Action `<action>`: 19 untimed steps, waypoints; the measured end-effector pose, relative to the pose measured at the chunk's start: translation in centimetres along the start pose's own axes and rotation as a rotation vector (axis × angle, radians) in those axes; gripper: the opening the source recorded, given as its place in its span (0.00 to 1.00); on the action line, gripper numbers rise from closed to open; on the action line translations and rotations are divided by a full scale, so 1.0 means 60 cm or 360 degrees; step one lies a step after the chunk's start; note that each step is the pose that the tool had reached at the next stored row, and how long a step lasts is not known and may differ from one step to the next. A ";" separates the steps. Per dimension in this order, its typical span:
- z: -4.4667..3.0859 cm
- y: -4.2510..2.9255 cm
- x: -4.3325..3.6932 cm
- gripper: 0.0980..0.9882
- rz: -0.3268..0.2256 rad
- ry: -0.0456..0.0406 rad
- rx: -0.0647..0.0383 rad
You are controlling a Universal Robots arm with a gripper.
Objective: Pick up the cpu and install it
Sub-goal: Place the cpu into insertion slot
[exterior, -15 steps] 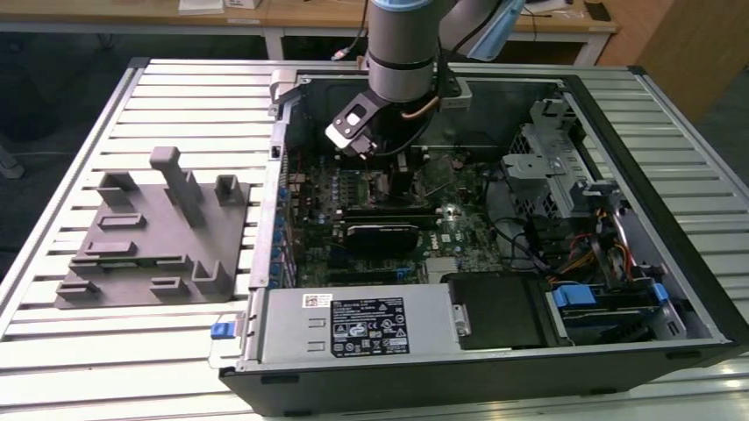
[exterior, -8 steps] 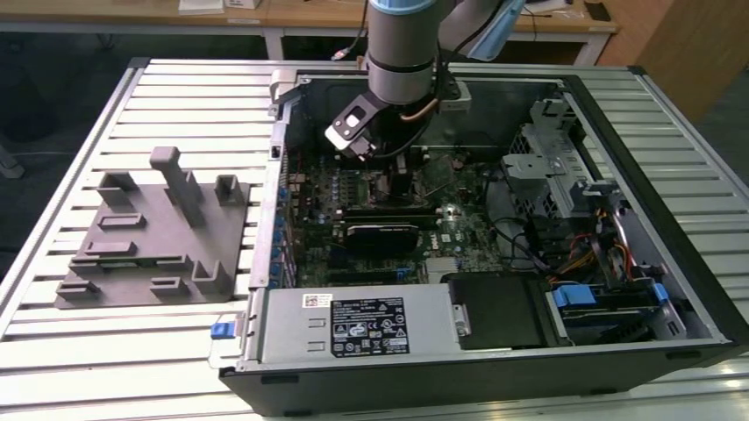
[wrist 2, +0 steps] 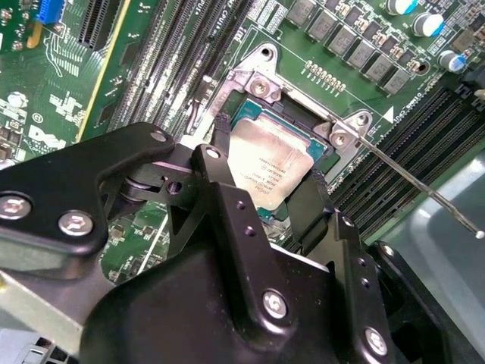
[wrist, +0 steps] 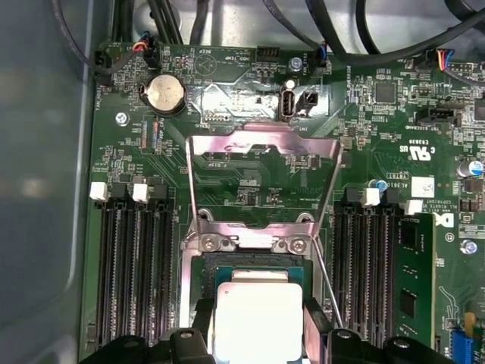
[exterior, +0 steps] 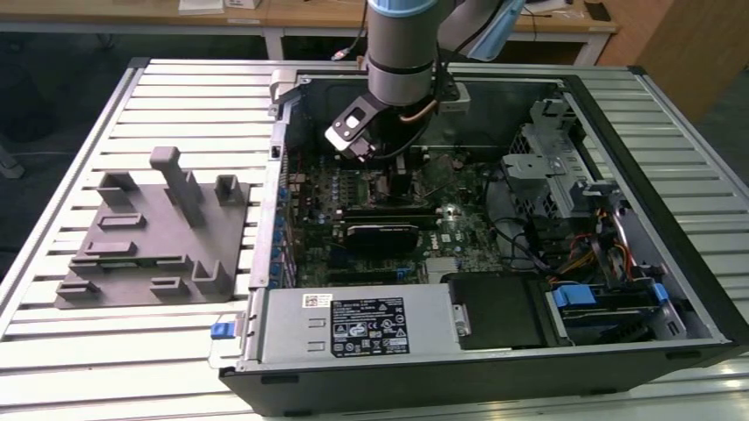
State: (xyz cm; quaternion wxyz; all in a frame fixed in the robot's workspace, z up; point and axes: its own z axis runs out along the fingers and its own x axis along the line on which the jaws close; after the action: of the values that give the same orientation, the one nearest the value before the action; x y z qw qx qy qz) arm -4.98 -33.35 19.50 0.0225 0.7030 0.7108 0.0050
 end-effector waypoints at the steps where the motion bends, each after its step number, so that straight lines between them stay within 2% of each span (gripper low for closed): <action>1: 0.000 0.000 0.001 0.50 0.0000 0.0000 0.0000; 19: 0.004 0.002 0.004 0.50 0.0000 0.0000 0.0000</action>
State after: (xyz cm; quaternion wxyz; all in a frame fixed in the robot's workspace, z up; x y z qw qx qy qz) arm -4.87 -33.12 19.25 0.0225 0.7030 0.7108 0.0050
